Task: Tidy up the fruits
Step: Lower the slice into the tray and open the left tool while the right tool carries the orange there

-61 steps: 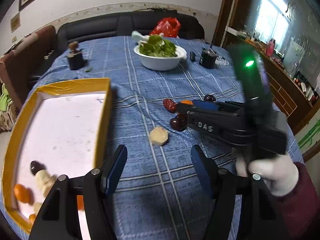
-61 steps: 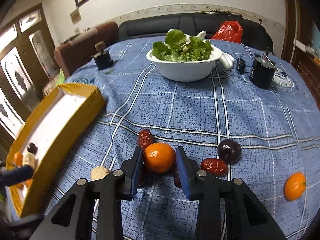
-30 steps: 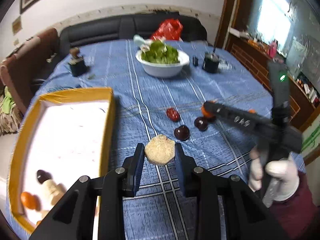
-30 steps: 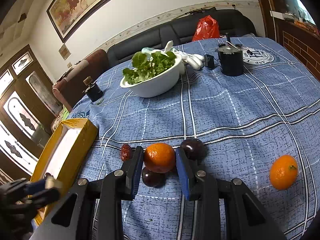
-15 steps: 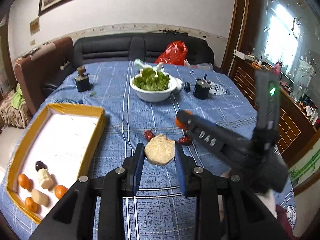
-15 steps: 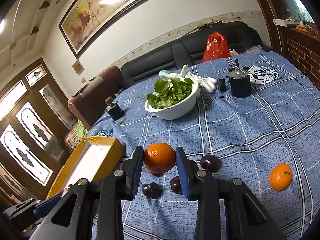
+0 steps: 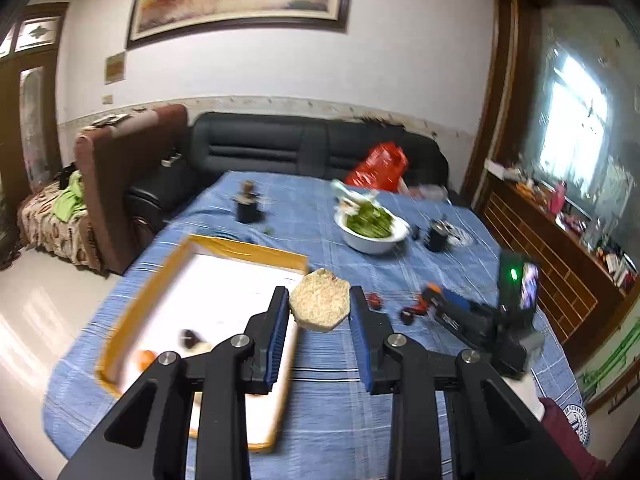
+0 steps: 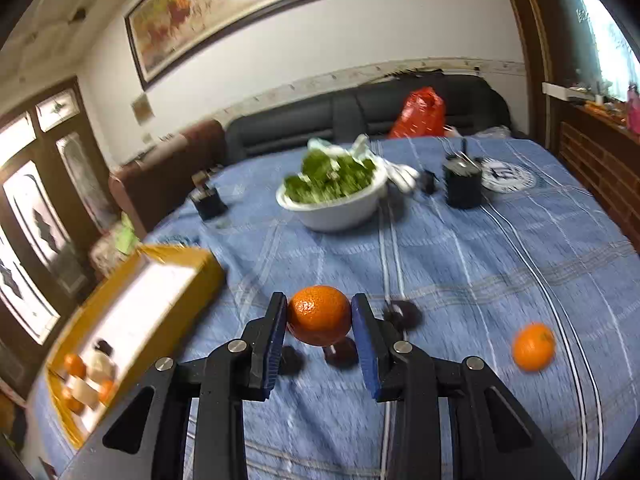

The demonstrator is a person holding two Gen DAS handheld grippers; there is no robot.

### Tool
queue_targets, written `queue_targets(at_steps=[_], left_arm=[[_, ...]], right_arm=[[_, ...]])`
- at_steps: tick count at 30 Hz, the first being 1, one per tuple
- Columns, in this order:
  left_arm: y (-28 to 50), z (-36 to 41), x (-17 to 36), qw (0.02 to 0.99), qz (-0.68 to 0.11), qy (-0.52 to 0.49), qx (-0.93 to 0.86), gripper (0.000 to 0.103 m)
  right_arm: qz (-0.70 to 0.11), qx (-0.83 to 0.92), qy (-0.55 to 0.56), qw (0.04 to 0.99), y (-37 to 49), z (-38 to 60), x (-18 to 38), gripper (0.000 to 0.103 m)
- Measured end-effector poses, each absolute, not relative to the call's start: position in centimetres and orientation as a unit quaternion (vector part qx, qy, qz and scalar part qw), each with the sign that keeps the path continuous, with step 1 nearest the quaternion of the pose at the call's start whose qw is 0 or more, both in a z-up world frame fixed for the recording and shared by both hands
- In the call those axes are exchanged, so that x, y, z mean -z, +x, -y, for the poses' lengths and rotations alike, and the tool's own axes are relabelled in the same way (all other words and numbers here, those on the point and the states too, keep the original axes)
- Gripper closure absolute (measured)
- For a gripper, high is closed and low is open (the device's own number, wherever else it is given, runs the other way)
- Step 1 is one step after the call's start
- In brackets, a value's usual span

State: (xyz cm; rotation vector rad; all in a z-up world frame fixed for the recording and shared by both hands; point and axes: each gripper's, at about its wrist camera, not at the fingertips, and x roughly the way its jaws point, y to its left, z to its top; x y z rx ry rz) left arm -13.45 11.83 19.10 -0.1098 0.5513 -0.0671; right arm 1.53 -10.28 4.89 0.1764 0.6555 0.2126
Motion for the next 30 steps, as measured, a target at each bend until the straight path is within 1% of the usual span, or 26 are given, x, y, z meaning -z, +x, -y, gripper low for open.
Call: queue_targets(at_steps=[3, 5, 7, 9, 10, 14, 17, 19, 20, 22, 27, 30], left_arm=[[-14.5, -15.5, -20.2, 0.963, -0.259, -0.064, 0.022, 0.074], [-15.0, -17.5, -21.3, 0.969, -0.238, -0.062, 0.006, 0.074], [-15.4, -19.0, -22.4, 0.973, -0.22, -0.064, 0.001, 0.074], [-15.6, -20.5, -23.9, 0.977, -0.203, -0.066, -0.002, 0.074], [-15.6, -21.1, -24.5, 0.978, -0.198, -0.064, -0.003, 0.074], [-14.3, -23.0, -27.3, 0.982, -0.182, -0.038, -0.028, 0.074], [-11.8, -24.2, -27.7, 0.981, -0.187, -0.026, -0.044, 0.074], [-10.0, -25.0, -26.7, 0.978, -0.202, -0.037, -0.044, 0.074], [-8.5, -25.6, -25.2, 0.973, -0.221, -0.049, -0.038, 0.074], [-6.5, -25.8, -22.6, 0.966, -0.25, -0.064, -0.028, 0.074], [-1.8, -26.5, -13.2, 0.936, -0.34, -0.09, -0.013, 0.074], [0.2, -27.4, -9.6, 0.919, -0.381, -0.097, -0.03, 0.074]], right_arm=[[-0.334, -0.105, 0.058, 0.935, -0.8, 8.8, -5.3, 0.067], [-0.327, -0.114, 0.032, 0.938, -2.2, 7.5, -7.2, 0.067], [-0.302, -0.122, 0.005, 0.945, -3.4, 6.2, -10.7, 0.067], [-0.266, -0.136, -0.014, 0.954, -4.4, 4.9, -15.5, 0.067], [-0.243, -0.152, -0.016, 0.958, -4.9, 4.2, -18.6, 0.067], [-0.194, -0.209, 0.01, 0.958, -5.1, 2.1, -27.8, 0.066], [-0.186, -0.248, 0.027, 0.95, -4.2, -0.4, -31.4, 0.065], [-0.2, -0.261, 0.022, 0.944, -3.3, -2.4, -30.6, 0.065], [-0.218, -0.266, 0.017, 0.939, -2.8, -3.6, -29.1, 0.065], [-0.262, -0.27, 0.003, 0.926, -1.6, -6.1, -24.6, 0.065], [-0.357, -0.244, -0.087, 0.897, 0.2, -12.6, -11.1, 0.066], [-0.387, -0.253, -0.112, 0.879, 0.7, -15.0, -6.6, 0.066]])
